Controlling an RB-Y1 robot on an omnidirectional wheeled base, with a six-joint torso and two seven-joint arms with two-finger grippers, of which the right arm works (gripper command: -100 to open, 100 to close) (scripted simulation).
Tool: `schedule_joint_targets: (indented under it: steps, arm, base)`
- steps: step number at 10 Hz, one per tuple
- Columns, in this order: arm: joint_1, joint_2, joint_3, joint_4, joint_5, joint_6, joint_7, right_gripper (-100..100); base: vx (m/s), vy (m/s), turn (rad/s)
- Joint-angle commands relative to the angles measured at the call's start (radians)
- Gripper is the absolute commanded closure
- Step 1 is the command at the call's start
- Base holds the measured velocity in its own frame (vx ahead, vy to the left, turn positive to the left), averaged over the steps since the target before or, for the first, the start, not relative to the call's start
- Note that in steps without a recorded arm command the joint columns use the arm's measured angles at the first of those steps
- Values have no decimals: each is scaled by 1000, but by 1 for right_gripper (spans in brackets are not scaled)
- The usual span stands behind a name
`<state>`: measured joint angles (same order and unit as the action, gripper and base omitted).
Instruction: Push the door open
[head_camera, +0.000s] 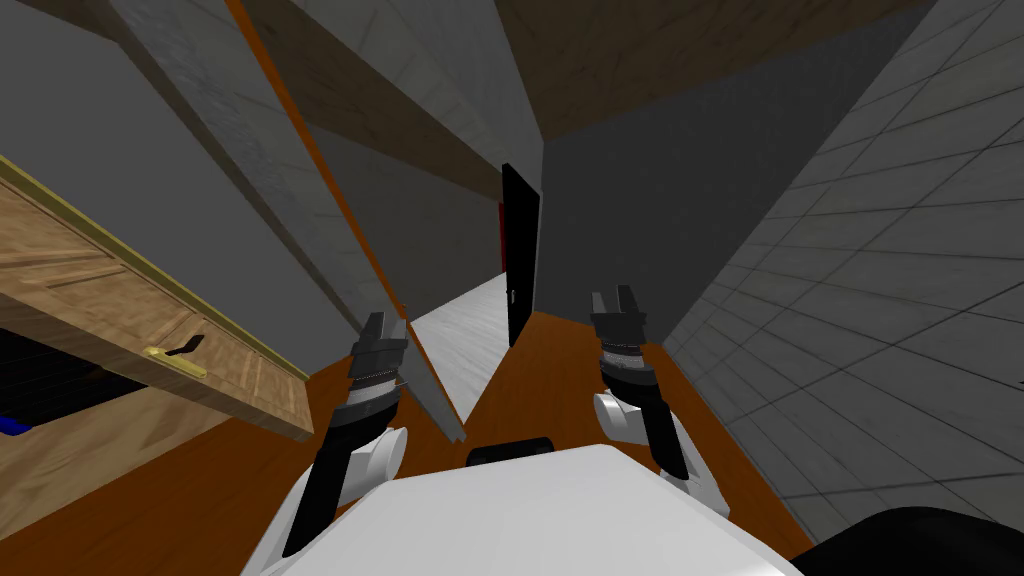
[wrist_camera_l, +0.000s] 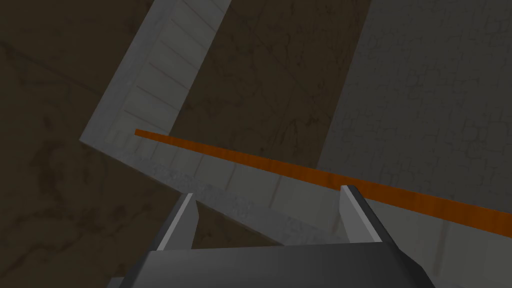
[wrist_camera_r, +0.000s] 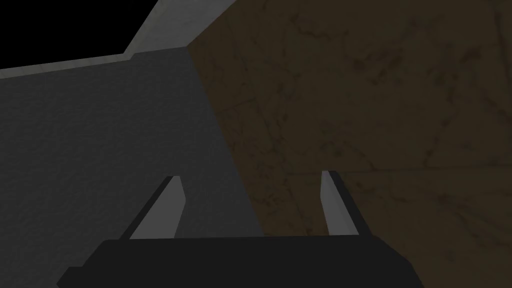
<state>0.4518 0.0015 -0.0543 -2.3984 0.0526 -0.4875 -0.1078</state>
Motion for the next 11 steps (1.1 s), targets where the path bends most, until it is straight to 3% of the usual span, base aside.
schedule_joint_targets:
  steps: [1,5,11]
  arm:
    - [-11,-9,4,29,2,-5,-1,-100]
    - [-34,-24,12,92,7,-18,-2,-100]
    - [-84,-50,30,224,18,-43,-6,-100]
  base:
    - [57,56,39]
    - [75,-107,42]
    - [91,-74,60]
